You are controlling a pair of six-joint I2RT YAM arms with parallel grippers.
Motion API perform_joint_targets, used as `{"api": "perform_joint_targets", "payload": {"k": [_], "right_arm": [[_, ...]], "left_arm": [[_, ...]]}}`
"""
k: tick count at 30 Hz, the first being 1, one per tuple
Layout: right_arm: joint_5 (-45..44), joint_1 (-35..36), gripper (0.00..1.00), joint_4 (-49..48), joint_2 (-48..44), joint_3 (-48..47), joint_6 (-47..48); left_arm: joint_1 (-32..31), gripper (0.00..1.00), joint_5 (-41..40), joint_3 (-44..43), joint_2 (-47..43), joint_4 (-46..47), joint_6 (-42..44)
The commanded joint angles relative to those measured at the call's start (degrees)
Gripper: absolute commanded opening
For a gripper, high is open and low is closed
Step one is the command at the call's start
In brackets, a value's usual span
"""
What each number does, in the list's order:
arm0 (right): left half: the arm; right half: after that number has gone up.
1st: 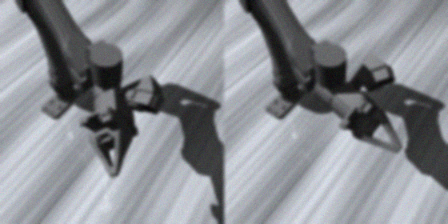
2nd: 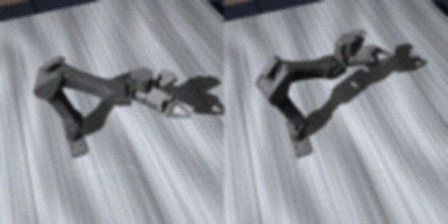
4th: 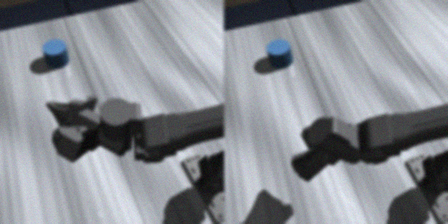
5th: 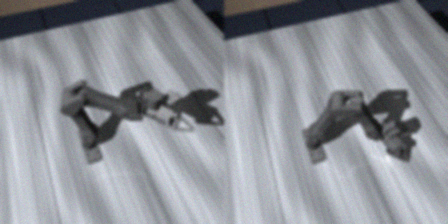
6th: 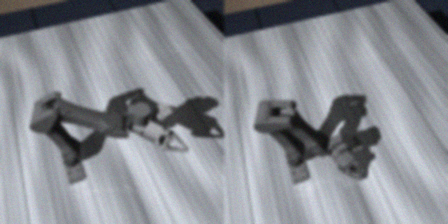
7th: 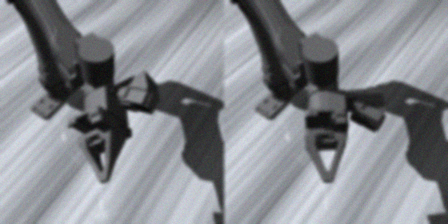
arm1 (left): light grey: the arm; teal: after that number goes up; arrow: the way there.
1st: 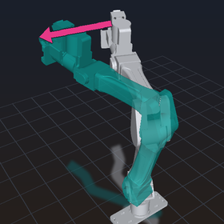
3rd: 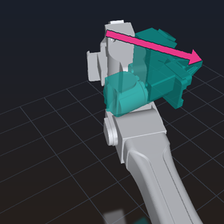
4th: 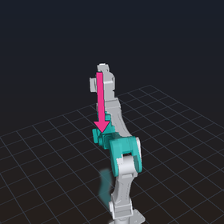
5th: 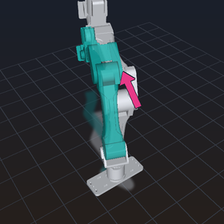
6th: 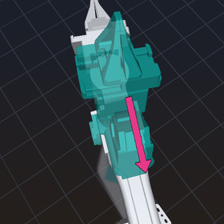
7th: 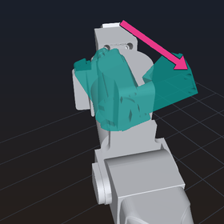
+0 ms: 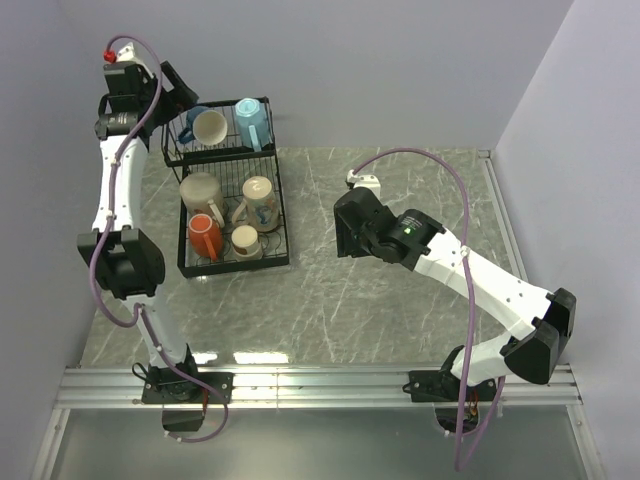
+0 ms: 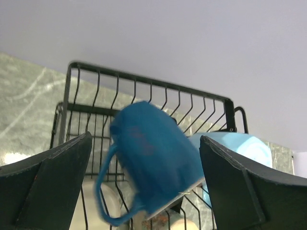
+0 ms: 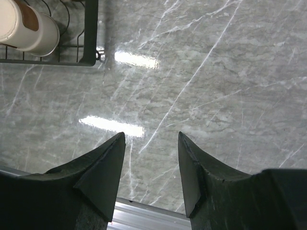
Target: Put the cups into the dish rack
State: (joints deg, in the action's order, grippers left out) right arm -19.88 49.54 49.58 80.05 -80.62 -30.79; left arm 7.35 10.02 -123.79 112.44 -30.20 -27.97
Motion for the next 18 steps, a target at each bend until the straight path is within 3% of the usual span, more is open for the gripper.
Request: {"api": "perform_joint_targets", "payload": {"k": [1, 7, 13, 18], "right_arm": [[-0.2, -0.5, 0.55, 0.3, -2.1, -1.2, -0.1], [-0.6, -0.5, 0.54, 1.2, -3.1, -0.8, -0.4], [-1.1, -0.4, 0.54, 1.8, -3.6, -0.8, -0.9], [-0.3, -0.4, 0.54, 1.5, -3.1, -0.9, -1.1]], "left_arm": [[0.0, 0.99, 0.6, -0.7, 0.0, -1.6, -1.6], [1.3, 0.96, 0.2, -9.3, 5.7, -11.0, -3.0], [3.6, 0.93, 3.0, 3.5, 0.5, -7.3, -5.2], [3.5, 0.88, 6.5, 0.8, 0.8, -6.5, -5.2]]}}
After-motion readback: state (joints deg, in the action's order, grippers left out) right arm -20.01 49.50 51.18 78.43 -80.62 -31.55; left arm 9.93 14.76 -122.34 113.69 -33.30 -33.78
